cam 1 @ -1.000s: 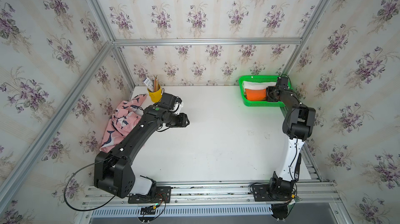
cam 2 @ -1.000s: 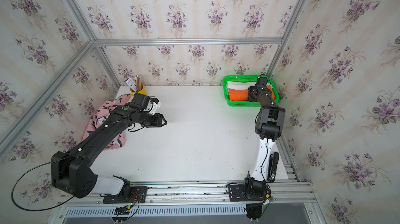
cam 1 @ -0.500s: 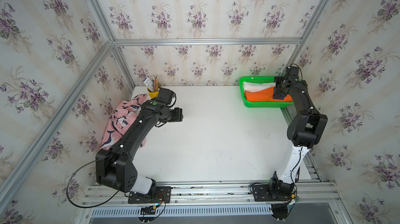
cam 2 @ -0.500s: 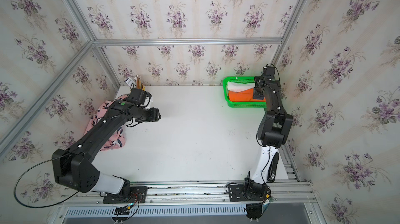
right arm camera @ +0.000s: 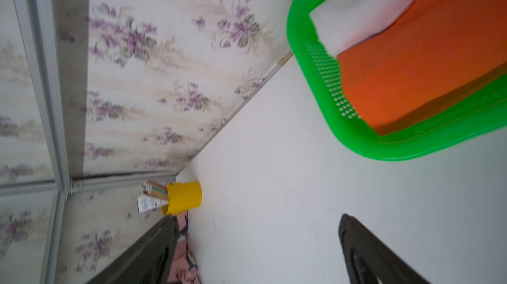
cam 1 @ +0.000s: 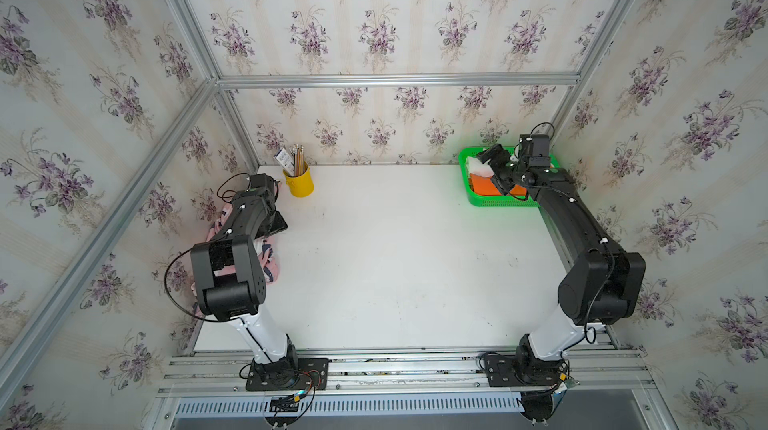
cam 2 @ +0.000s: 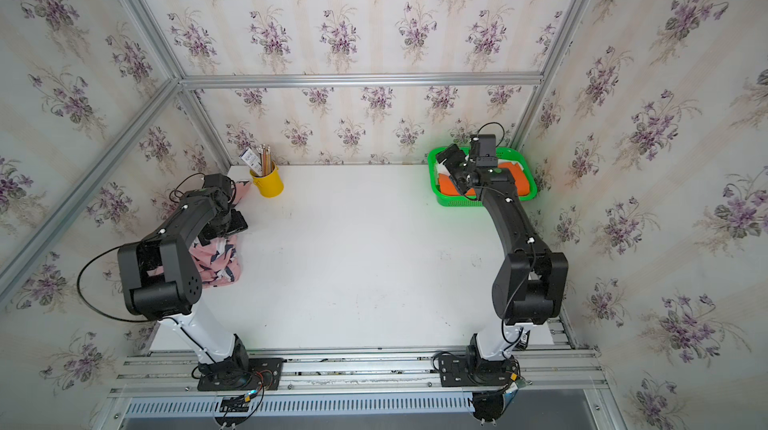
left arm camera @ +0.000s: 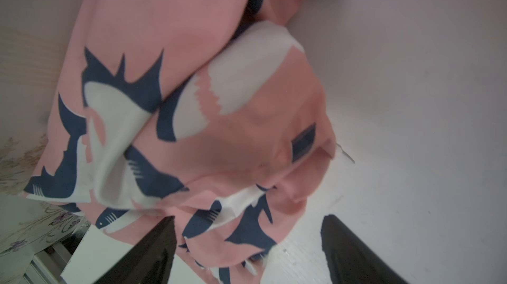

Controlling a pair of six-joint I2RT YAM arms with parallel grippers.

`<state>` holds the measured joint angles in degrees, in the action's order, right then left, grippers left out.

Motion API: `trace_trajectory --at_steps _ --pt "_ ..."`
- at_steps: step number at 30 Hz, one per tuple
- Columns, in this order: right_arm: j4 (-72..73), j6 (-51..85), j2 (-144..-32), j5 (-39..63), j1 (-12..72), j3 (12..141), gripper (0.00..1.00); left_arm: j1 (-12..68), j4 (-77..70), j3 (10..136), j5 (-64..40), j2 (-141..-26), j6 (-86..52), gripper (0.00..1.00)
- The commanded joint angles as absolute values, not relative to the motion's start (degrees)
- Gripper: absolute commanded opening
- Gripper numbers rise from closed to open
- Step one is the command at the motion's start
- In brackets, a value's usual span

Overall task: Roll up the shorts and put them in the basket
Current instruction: Place the shorts in the bin, then move the shorts from the center of the board.

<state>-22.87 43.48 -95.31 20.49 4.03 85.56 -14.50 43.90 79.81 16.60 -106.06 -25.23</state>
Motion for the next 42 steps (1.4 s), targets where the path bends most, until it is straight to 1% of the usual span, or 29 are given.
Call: trace_trajectory --at_steps 1,3,4,6,7,8,9,10,11,12,14,16,19,21,22,23,24,25,26,27,29,30,31,33,35,37,39,41,42 --pt "-19.39 32.33 -93.85 29.51 4.35 80.01 0.87 -16.44 40.74 81.69 15.10 -110.34 -23.55 0.81" --pt "-20.04 29.87 -93.10 29.21 4.85 77.29 0.80 -17.09 38.02 81.74 9.47 -112.53 -21.25 0.70" --pt "-21.01 28.47 -92.92 28.57 5.20 77.05 0.76 -17.05 37.09 81.80 6.88 -113.29 -20.08 0.60" --pt "-23.09 25.56 -92.93 27.42 6.29 76.99 0.68 -16.60 36.90 81.92 1.68 -114.43 -19.16 0.25" --pt "-23.41 24.43 -92.84 27.51 6.86 76.82 0.64 -16.05 36.99 81.48 0.37 -114.22 -19.29 0.16" --pt "-23.40 23.42 -92.49 27.39 7.74 76.44 0.59 -15.03 36.67 80.40 -0.81 -113.32 -19.46 0.10" --pt "-23.09 22.64 -92.10 26.73 8.69 75.78 0.58 -13.41 36.33 79.06 -1.94 -112.08 -19.51 0.07" --pt "-23.02 22.14 -91.92 25.10 9.68 75.42 0.58 -11.56 36.19 77.92 -2.48 -110.55 -19.48 0.07" --pt "-22.99 21.98 -91.59 21.62 10.84 74.89 0.54 -8.95 36.47 76.68 -2.67 -108.81 -19.63 0.07" --pt "-22.20 21.45 -91.03 18.25 12.12 73.96 0.48 -5.82 36.71 75.59 -3.17 -107.06 -19.60 0.07" --pt "-20.85 20.70 -89.68 13.44 14.29 72.03 0.42 0.65 37.27 74.22 -4.96 -103.86 -19.63 0.08" --pt "-18.83 20.70 -88.19 10.63 15.90 69.89 0.42 7.87 38.66 74.16 -7.27 -101.54 -19.64 0.09" --pt "-18.84 20.42 -87.26 4.63 18.48 68.84 0.49 21.19 39.32 75.37 -10.32 -99.54 -20.08 0.16" --pt "-20.06 19.42 -86.96 0.59 20.56 68.73 0.51 28.52 38.79 77.22 -13.09 -99.73 -19.58 0.20" --pt "-20.93 18.98 -86.69 -1.34 21.52 68.64 0.54 31.77 39.01 78.65 -13.38 -100.05 -19.42 0.24" --pt "-21.25 18.47 -86.38 -2.58 22.28 68.41 0.60 34.49 39.44 79.90 -13.36 -100.34 -19.23 0.28" --pt "-21.18 18.05 -85.84 -3.50 22.95 67.64 0.73 36.64 39.75 81.14 -13.52 -100.66 -19.06 0.34" --pt "-20.42 18.25 -85.00 -3.08 22.95 66.18 0.91 37.91 39.83 81.72 -13.70 -100.69 -19.51 0.40" --pt "-19.44 19.24 -84.10 -2.66 22.85 64.52 1.00 38.50 39.53 81.68 -14.15 -100.41 -20.09 0.44" --pt "-17.98 20.54 -83.11 -1.93 22.45 62.25 1.00 38.58 38.81 80.95 -15.23 -99.80 -20.59 0.48" --pt "-14.39 20.57 -82.18 6.56 20.18 58.34 1.00 38.58 38.32 79.34 -14.79 -97.80 -21.23 0.54" --pt "-14.03 20.84 -82.31 8.54 19.78 57.28 0.99 38.57 38.54 78.32 -13.67 -96.40 -21.24 0.55" --pt "-14.48 20.14 -83.01 9.60 19.93 57.26 0.93 38.52 39.59 77.44 -11.68 -94.97 -21.31 0.60" --pt "-16.45 18.46 -84.68 11.24 20.74 58.40 0.83 38.30 42.74 75.67 -6.43 -91.76 -21.94 0.64" --pt "-17.93 17.62 -85.67 12.50 22.04 59.14 0.81 37.06 45.84 73.36 -1.72 -88.41 -23.25 0.67" --pt "-18.38 16.89 -86.65 17.83 23.44 59.19 0.80 33.94 48.71 69.92 0.80 -84.77 -25.47 0.72" --pt "-18.55 16.88 -88.07 21.56 25.62 59.22 0.80 29.53 50.05 66.08 0.95 -81.62 -26.97 0.74" --pt "-18.39 16.87 -90.35 22.12 28.22 59.79 0.79 24.29 50.49 62.42 -0.35 -77.50 -27.91 0.76" --pt "-18.02 16.95 -91.67 22.23 29.41 60.33 0.77 21.55 50.45 60.08 -1.14 -75.87 -28.37 0.77"
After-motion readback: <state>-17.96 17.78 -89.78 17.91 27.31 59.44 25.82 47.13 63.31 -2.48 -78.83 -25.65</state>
